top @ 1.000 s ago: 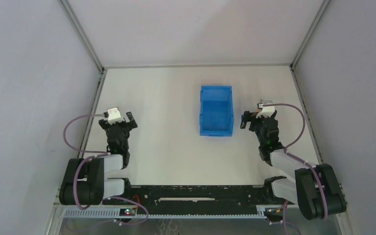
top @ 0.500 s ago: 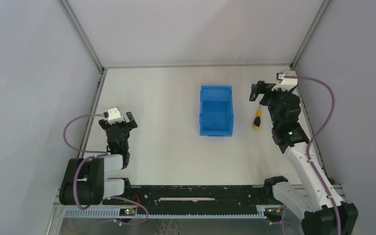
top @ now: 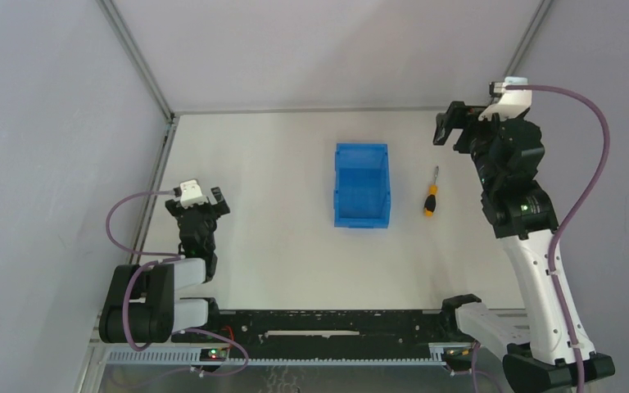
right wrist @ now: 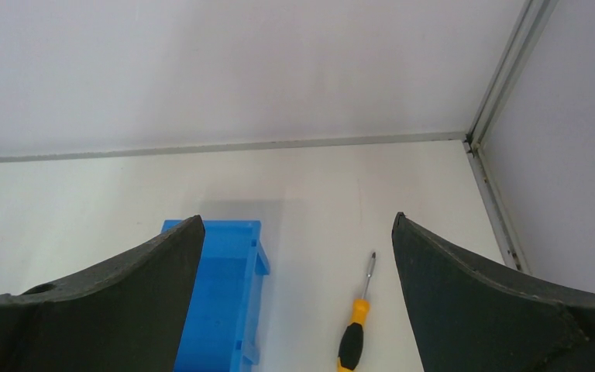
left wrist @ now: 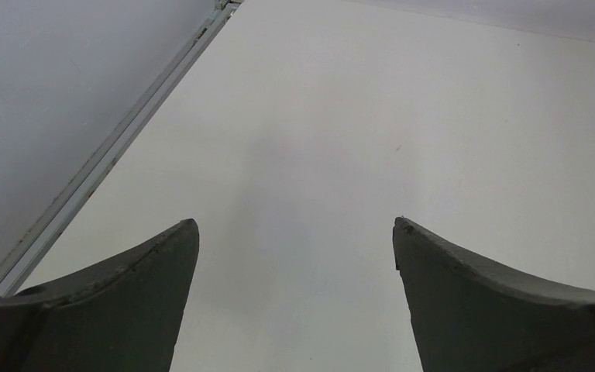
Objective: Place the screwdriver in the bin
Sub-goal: Pick up the screwdriver from the center of the board.
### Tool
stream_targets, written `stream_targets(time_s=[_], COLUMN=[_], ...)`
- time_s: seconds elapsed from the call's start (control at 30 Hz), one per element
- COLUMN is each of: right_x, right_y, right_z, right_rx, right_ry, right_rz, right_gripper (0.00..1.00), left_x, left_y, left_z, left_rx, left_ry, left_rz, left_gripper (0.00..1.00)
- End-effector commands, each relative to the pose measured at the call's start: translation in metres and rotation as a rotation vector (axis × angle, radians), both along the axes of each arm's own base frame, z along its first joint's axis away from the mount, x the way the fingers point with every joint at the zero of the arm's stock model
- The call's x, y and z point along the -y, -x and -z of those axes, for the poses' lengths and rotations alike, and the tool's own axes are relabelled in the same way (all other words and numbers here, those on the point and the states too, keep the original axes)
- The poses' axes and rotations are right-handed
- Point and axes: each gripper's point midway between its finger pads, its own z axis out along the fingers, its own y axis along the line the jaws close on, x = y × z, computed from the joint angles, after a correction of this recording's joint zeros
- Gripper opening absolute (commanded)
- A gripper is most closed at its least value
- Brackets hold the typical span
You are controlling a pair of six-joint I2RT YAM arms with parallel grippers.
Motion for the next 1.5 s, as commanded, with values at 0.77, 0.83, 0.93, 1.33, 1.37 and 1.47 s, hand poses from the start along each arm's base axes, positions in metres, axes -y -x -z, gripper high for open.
stream_targets(time_s=[0.77, 0.83, 0.93, 1.33, 1.37, 1.47], right_x=[0.022, 0.024, 0.029, 0.046, 0.057, 0.058], right_y=[-0.053, -0.062, -0.077, -0.106, -0.106, -0.106], right_z=[0.056, 0.076, 0.112, 0.256, 0.266, 0.294], right_rx=[-0.311, -0.347, -0.41, -0.74, -0.764, -0.835], right_ry=[0.034, 0.031, 0.025, -0.031, -0.041, -0.049], right_rz=[0.088, 0.094, 0.104, 0.16, 0.186, 0.187], right_gripper=[1.0, 1.0, 1.0, 0.99, 0.99, 0.99], left_x=[-0.001, -0.001, -0.001, -0.001, -0.001, -0.001], left_y=[-0.009, -0.009, -0.009, -0.009, -0.009, -0.009], left_z=[-0.024, -0.024, -0.024, -0.024, -0.024, -0.025], left_rx=[0.067, 0.067, 0.067, 0.067, 0.067, 0.068], left_ry=[-0.024, -0.024, -0.024, -0.024, -0.024, -0.024], left_rz=[-0.006, -0.006, -0.006, -0.006, -0.007, -0.006], left_gripper=[1.0, 1.0, 1.0, 1.0, 1.0, 1.0])
